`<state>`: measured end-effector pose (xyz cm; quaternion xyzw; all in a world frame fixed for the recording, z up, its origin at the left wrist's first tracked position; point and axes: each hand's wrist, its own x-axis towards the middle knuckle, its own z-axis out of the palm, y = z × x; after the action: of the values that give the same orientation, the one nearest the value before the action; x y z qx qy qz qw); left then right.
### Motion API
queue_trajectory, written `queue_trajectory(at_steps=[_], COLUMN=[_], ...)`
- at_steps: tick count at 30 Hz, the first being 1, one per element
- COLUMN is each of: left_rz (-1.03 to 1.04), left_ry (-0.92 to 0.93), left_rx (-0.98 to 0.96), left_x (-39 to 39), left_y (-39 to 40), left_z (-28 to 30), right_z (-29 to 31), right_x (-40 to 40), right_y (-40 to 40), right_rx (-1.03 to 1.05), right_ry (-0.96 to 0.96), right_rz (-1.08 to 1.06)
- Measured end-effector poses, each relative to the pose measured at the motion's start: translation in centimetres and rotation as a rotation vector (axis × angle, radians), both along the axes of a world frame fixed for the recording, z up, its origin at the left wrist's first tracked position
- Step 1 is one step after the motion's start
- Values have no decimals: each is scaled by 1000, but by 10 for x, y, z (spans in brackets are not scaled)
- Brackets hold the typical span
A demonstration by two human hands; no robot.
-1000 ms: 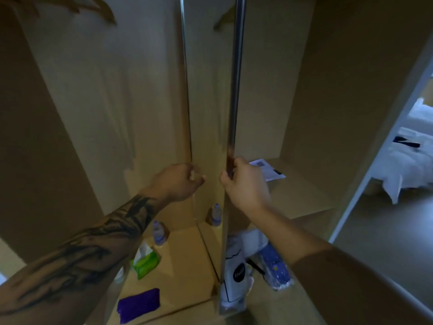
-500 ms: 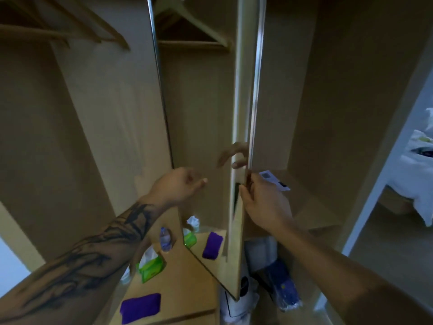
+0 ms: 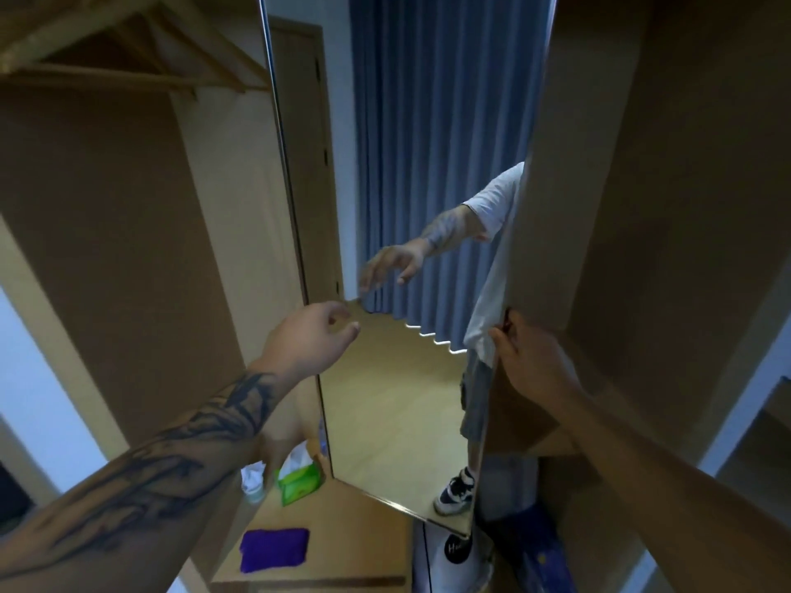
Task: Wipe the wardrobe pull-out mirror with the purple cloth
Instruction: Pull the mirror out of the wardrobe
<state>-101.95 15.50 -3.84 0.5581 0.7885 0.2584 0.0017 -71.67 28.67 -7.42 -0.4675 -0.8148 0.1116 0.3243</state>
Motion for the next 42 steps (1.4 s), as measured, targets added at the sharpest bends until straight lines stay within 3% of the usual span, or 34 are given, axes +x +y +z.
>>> queue_trajectory(at_steps=[6, 11, 21, 33, 42], left_rz=[150, 353, 191, 197, 75], left_ry=[-15, -142, -315, -318, -368], left_rx=[-41, 201, 230, 253, 351], left_x=[-33, -49, -57, -58, -62], left_y=[-6, -9, 0, 0, -6], left_z=[-5, -8, -15, -13, -21], right_z=[-1, 5, 1, -1, -8], right_x=[4, -4, -8, -19, -24], right_y=[36, 60, 74, 77, 72], right_rx=[-70, -216, -301, -298, -390], right_ry=[-26, 94, 177, 128, 246], right_rz=[-6, 17, 61, -15, -92])
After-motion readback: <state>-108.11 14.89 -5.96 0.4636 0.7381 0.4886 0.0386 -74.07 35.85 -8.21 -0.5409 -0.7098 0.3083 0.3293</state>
